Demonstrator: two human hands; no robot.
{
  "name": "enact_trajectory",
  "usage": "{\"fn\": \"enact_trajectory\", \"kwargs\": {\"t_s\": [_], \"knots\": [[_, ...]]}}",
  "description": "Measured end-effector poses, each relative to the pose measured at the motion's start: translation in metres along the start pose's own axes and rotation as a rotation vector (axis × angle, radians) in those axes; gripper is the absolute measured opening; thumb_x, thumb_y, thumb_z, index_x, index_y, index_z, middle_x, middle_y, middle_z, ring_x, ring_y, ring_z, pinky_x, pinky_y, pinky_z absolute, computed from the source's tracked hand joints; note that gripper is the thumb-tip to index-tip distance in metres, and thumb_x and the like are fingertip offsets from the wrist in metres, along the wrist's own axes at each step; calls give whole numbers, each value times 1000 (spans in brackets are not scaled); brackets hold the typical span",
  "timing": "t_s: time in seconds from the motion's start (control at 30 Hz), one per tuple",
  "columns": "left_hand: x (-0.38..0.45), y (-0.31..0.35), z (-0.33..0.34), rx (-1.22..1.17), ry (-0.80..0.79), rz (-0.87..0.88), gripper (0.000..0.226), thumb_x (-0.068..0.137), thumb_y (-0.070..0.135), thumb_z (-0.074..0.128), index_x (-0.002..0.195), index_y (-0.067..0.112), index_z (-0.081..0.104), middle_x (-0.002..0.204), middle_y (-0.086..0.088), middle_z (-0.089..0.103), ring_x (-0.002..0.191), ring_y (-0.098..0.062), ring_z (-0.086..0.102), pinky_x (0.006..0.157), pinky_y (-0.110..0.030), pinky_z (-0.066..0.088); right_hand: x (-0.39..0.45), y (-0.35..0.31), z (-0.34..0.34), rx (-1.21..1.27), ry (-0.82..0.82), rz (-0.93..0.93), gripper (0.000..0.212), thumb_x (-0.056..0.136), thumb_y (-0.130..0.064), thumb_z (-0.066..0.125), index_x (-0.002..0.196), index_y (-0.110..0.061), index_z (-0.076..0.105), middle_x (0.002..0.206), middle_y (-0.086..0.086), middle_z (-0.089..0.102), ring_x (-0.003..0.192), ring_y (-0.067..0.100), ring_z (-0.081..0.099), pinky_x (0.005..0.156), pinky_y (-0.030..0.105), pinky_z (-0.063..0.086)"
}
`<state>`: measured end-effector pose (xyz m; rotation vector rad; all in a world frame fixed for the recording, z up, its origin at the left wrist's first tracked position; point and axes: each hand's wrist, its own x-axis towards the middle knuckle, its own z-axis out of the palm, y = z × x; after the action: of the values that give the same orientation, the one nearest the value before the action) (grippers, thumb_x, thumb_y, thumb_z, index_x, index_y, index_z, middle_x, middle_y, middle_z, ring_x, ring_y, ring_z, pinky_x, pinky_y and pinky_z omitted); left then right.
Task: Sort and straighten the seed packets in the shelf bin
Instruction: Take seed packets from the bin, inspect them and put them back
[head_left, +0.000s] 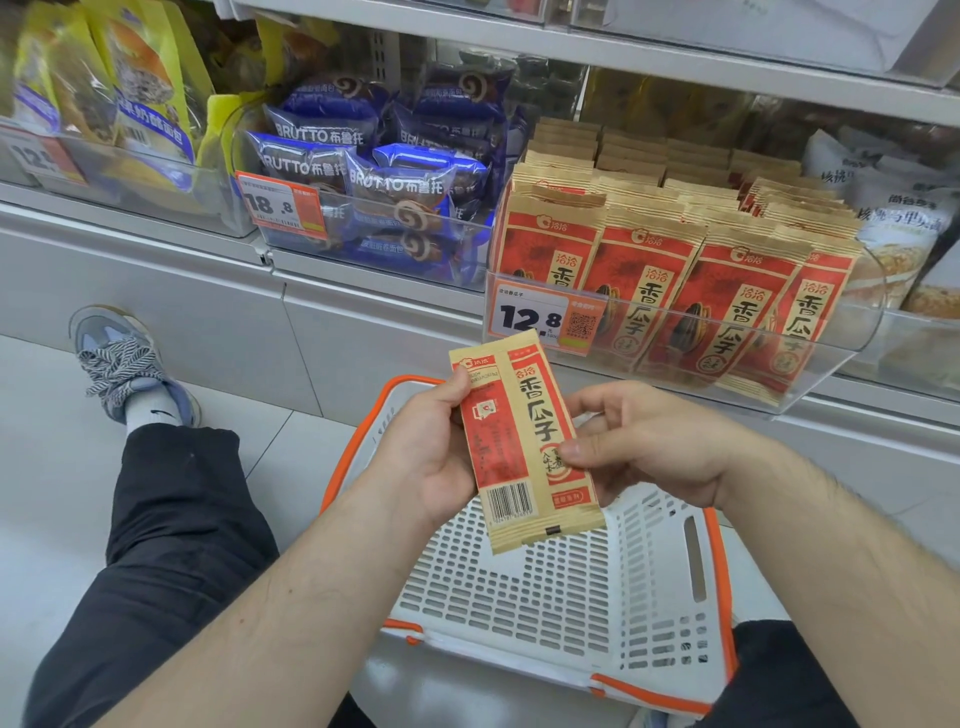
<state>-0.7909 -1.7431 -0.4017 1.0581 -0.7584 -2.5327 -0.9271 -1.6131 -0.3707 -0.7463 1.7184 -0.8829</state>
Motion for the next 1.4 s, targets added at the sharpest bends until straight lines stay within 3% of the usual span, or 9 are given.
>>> {"fn": "enact_trajectory", "kwargs": {"t_s": [0.23, 0.37, 0.5, 0.63, 0.7, 0.9, 1.1, 1.27, 1.4], "knots": [[8, -2, -3, 34, 8, -38, 40, 105, 37, 46, 118, 6, 67, 110, -19, 74, 106, -36, 70, 88, -56, 54, 0, 0, 1, 34, -14, -4, 43, 77, -13, 75, 115, -3, 59, 91, 22, 74, 60, 24, 65, 55, 29, 54], [8, -9, -6, 316, -22, 38, 29, 98, 40, 57, 104, 17, 72, 85, -1, 78, 90, -23, 71, 82, -46, 55, 4, 0, 18, -290, 169, -22, 34, 80, -10, 80, 107, -9, 59, 66, 6, 71, 52, 19, 65, 54, 37, 57], [10, -17, -9, 444, -38, 89, 42, 85, 35, 74, 121, 17, 65, 92, -2, 77, 78, -15, 74, 75, -44, 56, 7, 2, 31, -520, 240, -116, 37, 69, -27, 85, 98, -24, 61, 69, 4, 69, 58, 19, 68, 64, 46, 58], [10, -19, -13, 486, -141, 126, 41, 81, 20, 75, 120, 12, 64, 94, -4, 74, 76, -15, 70, 67, -37, 52, 4, -3, 29, -354, 218, -231, 8, 89, -28, 70, 90, -21, 66, 76, 3, 69, 60, 16, 68, 55, 27, 52], [9, -21, -14, 547, -232, 141, 49, 71, 20, 73, 120, 15, 67, 92, -1, 71, 74, -13, 67, 66, -35, 49, 6, -3, 28, -269, 316, -269, 18, 97, -27, 58, 85, -18, 67, 75, 3, 68, 58, 15, 66, 52, 22, 47], [9, -28, -15, 462, -420, 112, 37, 66, 12, 58, 100, 17, 73, 84, -7, 67, 82, -20, 60, 77, -37, 39, 13, 0, 32, -208, 392, -284, 28, 101, -14, 49, 79, 1, 59, 63, 12, 63, 53, 17, 61, 58, 36, 49], [12, -29, -15, 362, -501, 116, 25, 58, 15, 65, 82, 11, 69, 81, -14, 60, 97, -35, 42, 89, -47, 27, 11, -3, 32, -26, 315, -272, 27, 103, -9, 46, 82, 2, 58, 62, 14, 60, 47, 15, 57, 53, 32, 44], [12, -28, -13, 390, -427, 102, 19, 67, 13, 59, 83, 13, 68, 81, -13, 61, 89, -32, 49, 84, -46, 36, 10, -5, 32, -40, 332, -290, 30, 103, -16, 49, 79, -1, 62, 62, 11, 62, 50, 15, 58, 53, 30, 46], [11, -25, -11, 389, -229, 88, 22, 82, 16, 61, 103, 13, 65, 80, -8, 62, 76, -22, 55, 70, -38, 47, 6, -5, 26, -177, 257, -194, 32, 96, -28, 62, 71, -7, 63, 62, 6, 63, 54, 16, 61, 55, 29, 47]]}}
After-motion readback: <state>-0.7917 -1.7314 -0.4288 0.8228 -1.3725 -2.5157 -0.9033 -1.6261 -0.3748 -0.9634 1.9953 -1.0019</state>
